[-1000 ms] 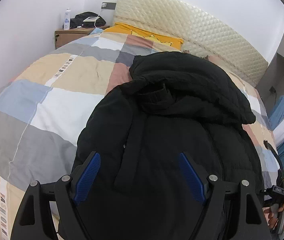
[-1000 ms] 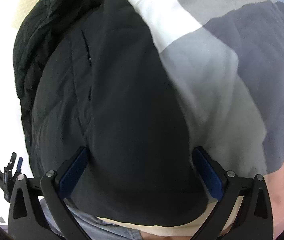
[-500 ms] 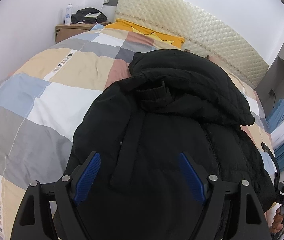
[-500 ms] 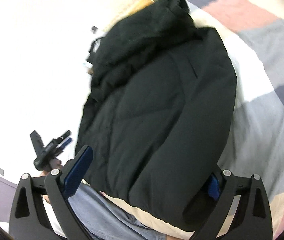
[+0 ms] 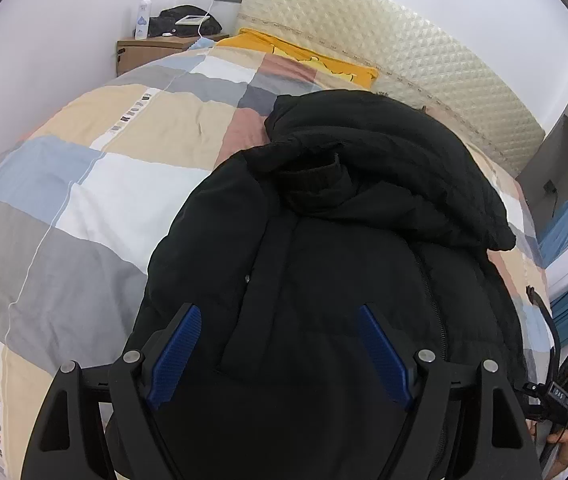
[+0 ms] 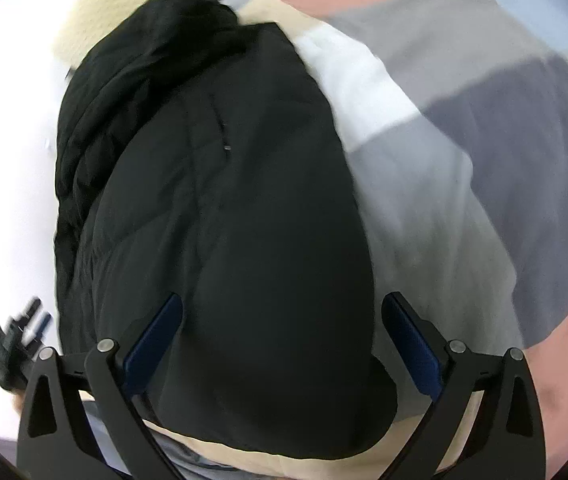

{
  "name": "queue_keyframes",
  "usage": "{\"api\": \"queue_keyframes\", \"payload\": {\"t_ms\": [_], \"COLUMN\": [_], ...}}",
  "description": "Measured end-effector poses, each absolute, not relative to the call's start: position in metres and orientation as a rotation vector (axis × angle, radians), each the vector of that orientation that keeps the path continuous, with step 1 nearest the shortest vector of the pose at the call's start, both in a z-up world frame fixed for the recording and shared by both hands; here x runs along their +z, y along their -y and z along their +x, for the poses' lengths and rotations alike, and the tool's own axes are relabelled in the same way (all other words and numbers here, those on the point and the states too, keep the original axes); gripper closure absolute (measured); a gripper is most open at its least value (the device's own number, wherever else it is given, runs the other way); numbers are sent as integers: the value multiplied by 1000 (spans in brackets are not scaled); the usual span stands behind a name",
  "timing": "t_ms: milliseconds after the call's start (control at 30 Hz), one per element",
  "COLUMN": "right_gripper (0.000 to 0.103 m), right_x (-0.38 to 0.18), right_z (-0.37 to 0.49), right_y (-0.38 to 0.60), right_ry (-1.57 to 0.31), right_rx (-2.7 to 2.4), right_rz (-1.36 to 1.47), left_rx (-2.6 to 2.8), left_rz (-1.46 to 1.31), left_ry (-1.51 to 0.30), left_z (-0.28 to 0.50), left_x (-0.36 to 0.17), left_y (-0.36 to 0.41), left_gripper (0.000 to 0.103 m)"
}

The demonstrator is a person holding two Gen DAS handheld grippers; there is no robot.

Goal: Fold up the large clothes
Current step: 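Lower both grippers onto the black jacket hem edge, then close both grippers on the jacket hem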

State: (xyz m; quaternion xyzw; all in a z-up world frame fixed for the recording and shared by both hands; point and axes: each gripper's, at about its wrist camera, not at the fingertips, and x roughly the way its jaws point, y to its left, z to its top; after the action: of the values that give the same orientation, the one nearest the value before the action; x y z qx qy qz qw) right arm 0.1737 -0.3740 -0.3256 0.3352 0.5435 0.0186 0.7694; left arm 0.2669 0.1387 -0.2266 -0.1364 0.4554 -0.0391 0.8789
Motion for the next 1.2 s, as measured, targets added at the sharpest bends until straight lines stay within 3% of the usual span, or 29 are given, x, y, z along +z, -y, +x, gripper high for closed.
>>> {"api": "queue_keyframes", "payload": {"t_ms": [133, 167, 300, 400, 667, 767, 1033, 1200], "right_gripper": [7, 13, 53, 75, 80, 80, 78, 60], "right_x": [-331, -329, -321, -310, -273, -276, -286, -306], "right_z": [178, 179, 176, 171, 164, 166, 170, 166], "right_y": [365, 363, 363, 360, 351, 349, 351, 371], "right_ry": [-1218, -1218, -1194, -1153, -1007, -1020, -1070, -1109], "right_rx": [114, 127, 173, 223, 301, 286, 237, 169], "right_rz": [750, 746, 787, 765, 713, 711, 729, 880], "left_rx": [-90, -95, -123, -143, -107, -99, -172, -370], "left_rz": [-282, -287, -321, -379, -601, -636, -447, -506], "left_ry": [-966, -973, -997, -1033, -1090, -1122, -1333, -1372], "left_z": [269, 269, 270, 273, 255, 258, 279, 286], "left_x": [-229, -229, -228, -226, -221, -227, -271, -287], "left_y": [-138, -139, -145, -157, -221, -248, -255, -242], "left_gripper": [23, 23, 23, 23, 21, 15, 15, 15]}}
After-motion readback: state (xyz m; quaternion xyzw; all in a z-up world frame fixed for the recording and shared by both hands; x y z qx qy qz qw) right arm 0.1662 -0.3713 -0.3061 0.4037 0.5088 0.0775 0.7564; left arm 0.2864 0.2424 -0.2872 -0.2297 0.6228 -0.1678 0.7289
